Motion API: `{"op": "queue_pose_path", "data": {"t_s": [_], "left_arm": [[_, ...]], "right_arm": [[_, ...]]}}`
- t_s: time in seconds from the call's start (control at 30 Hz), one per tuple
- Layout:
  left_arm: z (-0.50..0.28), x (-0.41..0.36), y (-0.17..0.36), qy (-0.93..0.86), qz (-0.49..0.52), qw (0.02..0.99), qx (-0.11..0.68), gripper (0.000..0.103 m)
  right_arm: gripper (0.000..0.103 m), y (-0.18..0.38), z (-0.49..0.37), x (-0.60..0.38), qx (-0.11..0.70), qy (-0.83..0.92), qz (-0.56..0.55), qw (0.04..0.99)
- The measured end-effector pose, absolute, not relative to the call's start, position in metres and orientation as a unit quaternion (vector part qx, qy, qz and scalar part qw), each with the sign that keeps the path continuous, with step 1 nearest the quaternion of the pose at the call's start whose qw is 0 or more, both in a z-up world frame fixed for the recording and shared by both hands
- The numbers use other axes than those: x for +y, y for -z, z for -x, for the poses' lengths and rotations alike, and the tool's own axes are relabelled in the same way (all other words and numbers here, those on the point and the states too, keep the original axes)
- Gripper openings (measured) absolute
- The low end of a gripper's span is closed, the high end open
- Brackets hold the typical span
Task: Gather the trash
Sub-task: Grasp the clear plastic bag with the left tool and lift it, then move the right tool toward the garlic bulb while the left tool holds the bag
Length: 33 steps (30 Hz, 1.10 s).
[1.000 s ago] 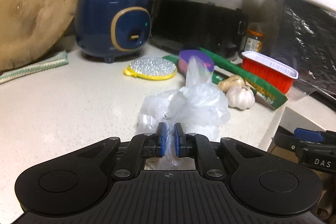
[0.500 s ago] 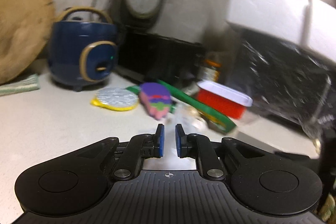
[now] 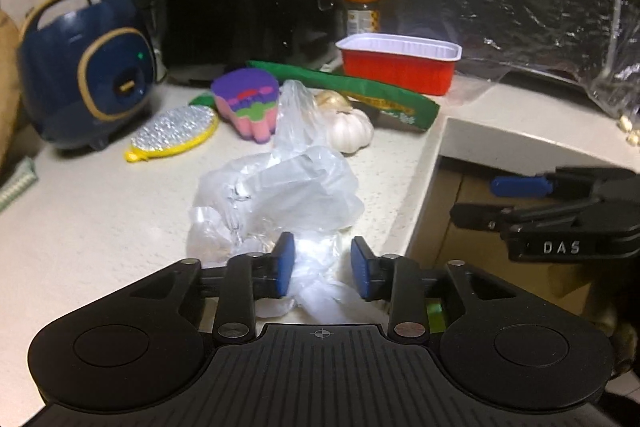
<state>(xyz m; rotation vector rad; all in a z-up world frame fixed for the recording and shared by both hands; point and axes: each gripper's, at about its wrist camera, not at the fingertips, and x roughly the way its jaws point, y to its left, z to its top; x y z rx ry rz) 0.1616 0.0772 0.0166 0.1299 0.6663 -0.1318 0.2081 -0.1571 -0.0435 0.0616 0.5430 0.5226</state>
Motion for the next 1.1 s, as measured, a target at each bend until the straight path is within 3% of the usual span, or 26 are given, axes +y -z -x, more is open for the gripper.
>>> {"op": "queue_pose_path", "data": {"t_s": [0.2, 0.37, 0.57, 0.87, 0.9, 0.97, 1.1], "left_arm": [[-0.162, 0.084, -0.026, 0.066, -0.026, 0.941, 0.332, 0.035], [-0.147, 0.11, -0.054, 0.016, 0.004, 0.965, 0.263, 0.035], [-0.183, 0.123, -0.023, -0.018, -0.005, 0.942, 0.336, 0.036], [-0.187, 0.103, -0.015, -0.034, -0.06, 0.943, 0.326, 0.035], [-0.185, 0.104, -0.014, -0.039, -0.058, 0.945, 0.32, 0.034], [-0.183, 0.105, -0.015, -0.049, -0.044, 0.947, 0.313, 0.017], [-0.157, 0.12, -0.019, -0.048, 0.037, 0.965, 0.256, 0.012]], "right_arm": [[0.066, 0.049, -0.205, -0.16, 0.27, -0.257, -0.034, 0.927], [0.066, 0.052, -0.206, -0.165, 0.271, -0.254, -0.033, 0.928], [0.066, 0.054, -0.206, -0.163, 0.274, -0.262, -0.04, 0.925], [0.066, 0.048, -0.199, -0.166, 0.255, -0.258, -0.02, 0.932], [0.066, 0.043, -0.199, -0.165, 0.249, -0.26, -0.019, 0.933], [0.066, 0.032, -0.201, -0.16, 0.234, -0.266, -0.015, 0.935], [0.066, 0.015, -0.208, -0.143, 0.218, -0.278, -0.002, 0.935]]}}
